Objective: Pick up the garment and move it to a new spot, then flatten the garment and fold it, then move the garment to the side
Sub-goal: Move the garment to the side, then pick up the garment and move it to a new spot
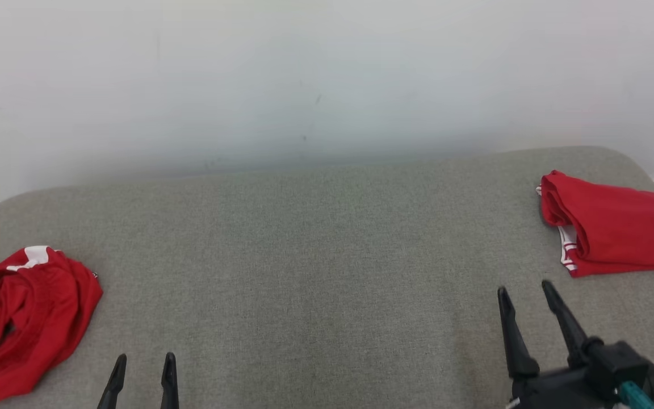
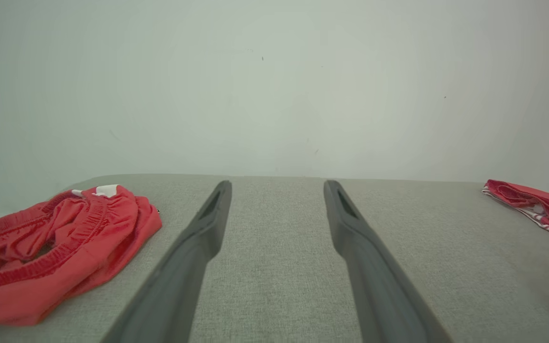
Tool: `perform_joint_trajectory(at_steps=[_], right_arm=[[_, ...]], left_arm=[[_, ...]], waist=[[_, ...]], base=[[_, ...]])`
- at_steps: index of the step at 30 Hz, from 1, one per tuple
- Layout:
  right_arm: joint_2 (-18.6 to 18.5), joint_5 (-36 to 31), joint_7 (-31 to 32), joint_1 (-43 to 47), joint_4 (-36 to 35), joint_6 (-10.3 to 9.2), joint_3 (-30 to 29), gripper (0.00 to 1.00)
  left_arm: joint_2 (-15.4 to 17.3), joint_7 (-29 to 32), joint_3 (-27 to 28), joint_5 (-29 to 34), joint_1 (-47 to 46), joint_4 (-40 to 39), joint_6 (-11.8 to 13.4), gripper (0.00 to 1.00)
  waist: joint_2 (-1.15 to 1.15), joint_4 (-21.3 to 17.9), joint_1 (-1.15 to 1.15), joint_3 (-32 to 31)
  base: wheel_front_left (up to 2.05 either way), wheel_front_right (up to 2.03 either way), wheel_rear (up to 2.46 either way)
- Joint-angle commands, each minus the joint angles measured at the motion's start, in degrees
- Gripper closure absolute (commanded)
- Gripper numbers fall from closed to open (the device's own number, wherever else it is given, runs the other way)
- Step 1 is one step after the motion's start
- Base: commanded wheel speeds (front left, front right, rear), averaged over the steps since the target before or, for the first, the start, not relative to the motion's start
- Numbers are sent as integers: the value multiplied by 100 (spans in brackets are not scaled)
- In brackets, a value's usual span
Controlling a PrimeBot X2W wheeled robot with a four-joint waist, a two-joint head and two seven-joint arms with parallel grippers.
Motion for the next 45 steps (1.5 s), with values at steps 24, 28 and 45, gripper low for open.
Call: perform_joint_trajectory(at_steps=[24,28,45], right_arm=[[34,66,-6,843,-87,-4,66,0],[31,52,-6,836,-101,-4,40,0],[35,52,-6,890,-76,-4,59,0]], left_arm=[[-13,-29,-40,57,430,195,32,0],[-13,-29,-35,48,428,201,34,0],[-13,-29,-31,75,423,223,0,0]], waist=[[0,-16,1,-317],[0,-1,1,-304],[0,44,1,-299]], base=[[0,0,0],[0,0,0],[0,0,0]])
